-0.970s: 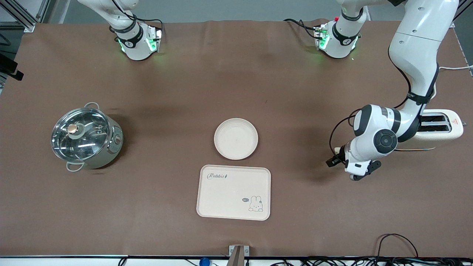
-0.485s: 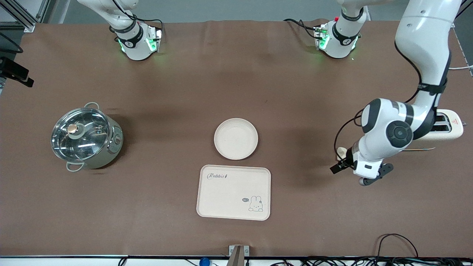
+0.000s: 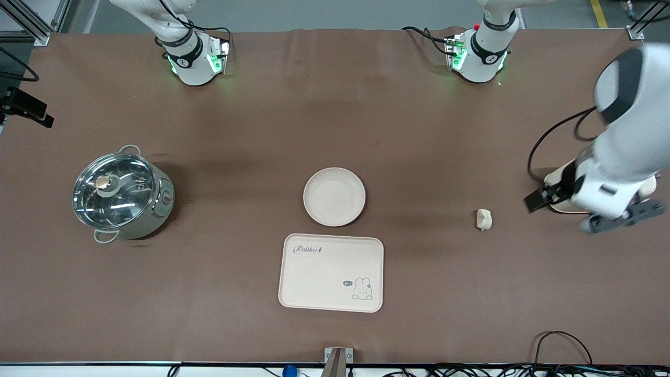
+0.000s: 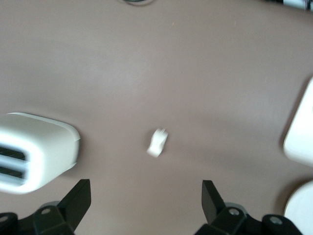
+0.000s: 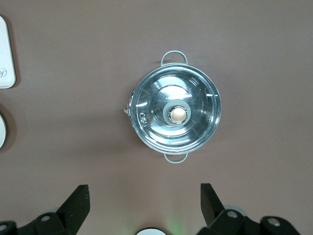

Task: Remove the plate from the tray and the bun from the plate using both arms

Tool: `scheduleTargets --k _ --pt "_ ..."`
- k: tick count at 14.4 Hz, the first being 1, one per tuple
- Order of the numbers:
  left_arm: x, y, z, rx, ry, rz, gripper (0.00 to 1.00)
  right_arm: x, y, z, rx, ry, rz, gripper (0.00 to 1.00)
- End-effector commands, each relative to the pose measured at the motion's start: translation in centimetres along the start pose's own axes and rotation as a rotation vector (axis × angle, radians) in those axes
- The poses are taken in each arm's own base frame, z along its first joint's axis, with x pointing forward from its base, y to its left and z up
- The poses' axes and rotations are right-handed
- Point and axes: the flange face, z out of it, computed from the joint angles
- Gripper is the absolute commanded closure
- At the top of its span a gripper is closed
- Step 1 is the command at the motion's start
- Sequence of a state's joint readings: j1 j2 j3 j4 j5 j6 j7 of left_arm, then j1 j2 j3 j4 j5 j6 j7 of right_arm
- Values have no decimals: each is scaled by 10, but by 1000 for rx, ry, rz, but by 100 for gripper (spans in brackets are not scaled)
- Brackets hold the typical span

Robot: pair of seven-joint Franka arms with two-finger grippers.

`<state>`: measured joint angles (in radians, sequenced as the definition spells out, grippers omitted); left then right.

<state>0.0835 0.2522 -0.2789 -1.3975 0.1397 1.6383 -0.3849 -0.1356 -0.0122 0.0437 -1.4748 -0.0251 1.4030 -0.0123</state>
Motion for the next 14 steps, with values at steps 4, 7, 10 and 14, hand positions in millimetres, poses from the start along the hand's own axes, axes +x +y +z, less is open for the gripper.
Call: scheduleTargets --k 4,7,10,14 --pt "-45 -48 -80 -35 -32 198 0 -4 1 2 15 0 1 0" --pt "-83 -57 -94 -81 -26 235 0 -4 0 3 17 -5 -1 0" --pt "-126 -53 -95 -62 -29 254 0 -3 0 2 17 3 -1 0" --pt "-134 -53 -99 -50 -26 249 0 -3 -1 2 24 3 -2 0"
